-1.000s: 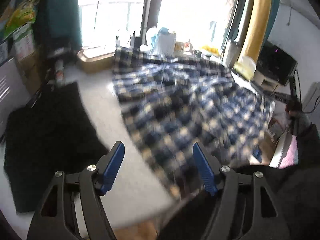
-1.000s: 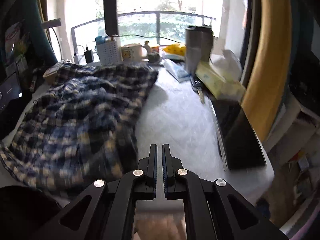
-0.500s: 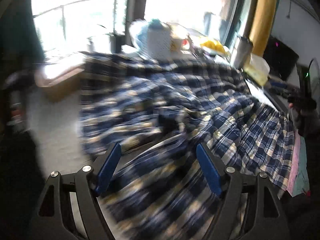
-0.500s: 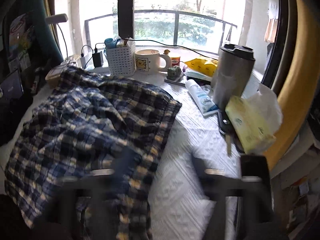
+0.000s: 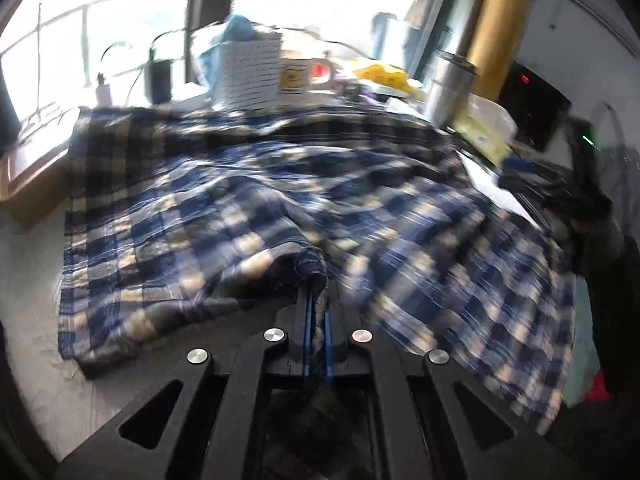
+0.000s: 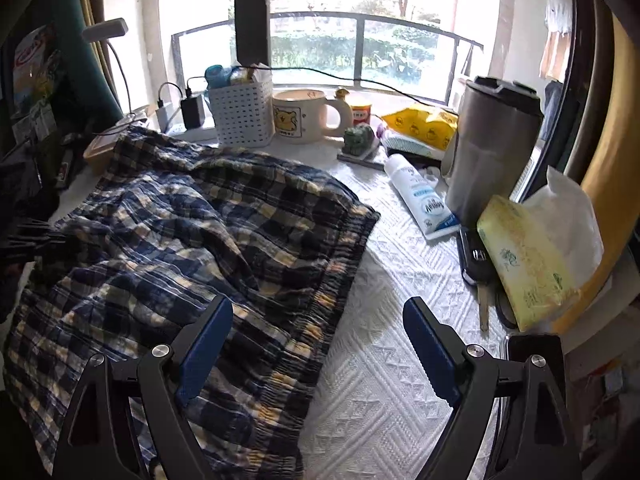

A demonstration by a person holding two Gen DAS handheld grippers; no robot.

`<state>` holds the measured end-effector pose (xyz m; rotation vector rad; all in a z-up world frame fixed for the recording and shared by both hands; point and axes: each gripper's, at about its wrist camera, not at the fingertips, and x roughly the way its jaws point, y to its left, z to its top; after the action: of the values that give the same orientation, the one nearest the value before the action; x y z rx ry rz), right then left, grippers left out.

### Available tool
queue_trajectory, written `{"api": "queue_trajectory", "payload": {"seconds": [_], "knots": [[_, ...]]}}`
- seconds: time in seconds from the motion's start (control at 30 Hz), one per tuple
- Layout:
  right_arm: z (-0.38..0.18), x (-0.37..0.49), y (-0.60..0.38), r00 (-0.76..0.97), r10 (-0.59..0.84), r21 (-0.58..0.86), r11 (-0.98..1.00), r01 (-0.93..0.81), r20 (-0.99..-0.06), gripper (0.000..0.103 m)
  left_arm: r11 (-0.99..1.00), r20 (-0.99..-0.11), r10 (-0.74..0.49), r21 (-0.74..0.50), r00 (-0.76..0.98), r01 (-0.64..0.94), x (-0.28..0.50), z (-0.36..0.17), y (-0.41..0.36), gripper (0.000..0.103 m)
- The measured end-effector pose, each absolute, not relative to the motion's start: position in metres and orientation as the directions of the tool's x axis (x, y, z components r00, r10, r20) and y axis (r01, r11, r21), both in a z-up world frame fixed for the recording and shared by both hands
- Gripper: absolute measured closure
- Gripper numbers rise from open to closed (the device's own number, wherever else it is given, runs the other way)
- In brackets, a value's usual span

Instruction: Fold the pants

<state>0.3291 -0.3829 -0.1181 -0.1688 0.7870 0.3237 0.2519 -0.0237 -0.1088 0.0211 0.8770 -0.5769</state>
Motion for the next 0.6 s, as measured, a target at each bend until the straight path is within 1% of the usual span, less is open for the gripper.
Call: {"api": "queue_trajectory", "payload": {"seconds": [0.13,0.23,0.3,0.37,0.43,0.5,0.6], "knots": [[-0.123,0.33,-0.385,0.653,0.221,-0.019,0.941,-0.339,-0.724,0.015,0.834,-0.781,-0.439,-0.172,0.444,0.524,0.229,-0.121,-0.032,0.1],[-0.126,0.33,-0.385,0.646,0.223,-0.013,0.94,-0.34,-0.73,0.015,0.862,-0.813,-0.398,-0.172,0.426,0.476,0.23,-0.133,-0.02,0.098],[-0.128,0.329,-0.383,0.641,0.219,-0.018,0.94,-0.341,-0.735,0.015,0.872,-0.81,-0.402,-0.196,0.427,0.448,0.232,-0.13,-0.01,0.092],[-0.128,0.327,-0.382,0.638,0.215,-0.024,0.939,-0.344,-0.739,0.015,0.879,-0.782,-0.412,-0.204,0.468,0.432,0.229,-0.118,0.003,0.065],[-0.126,0.323,-0.381,0.639,0.215,-0.027,0.938,-0.346,-0.739,0.015,0.891,-0.758,-0.402,-0.192,0.514,0.412,0.228,-0.108,0.015,0.056],[-0.124,0.32,-0.382,0.639,0.214,-0.024,0.939,-0.343,-0.738,0.015,0.911,-0.734,-0.372,-0.173,0.568,0.374,0.23,-0.102,0.032,0.056],[-0.127,0.316,-0.382,0.629,0.221,-0.006,0.941,-0.337,-0.746,0.015,0.934,-0.753,-0.309,-0.123,0.581,0.337,0.233,-0.108,0.046,0.056]]}}
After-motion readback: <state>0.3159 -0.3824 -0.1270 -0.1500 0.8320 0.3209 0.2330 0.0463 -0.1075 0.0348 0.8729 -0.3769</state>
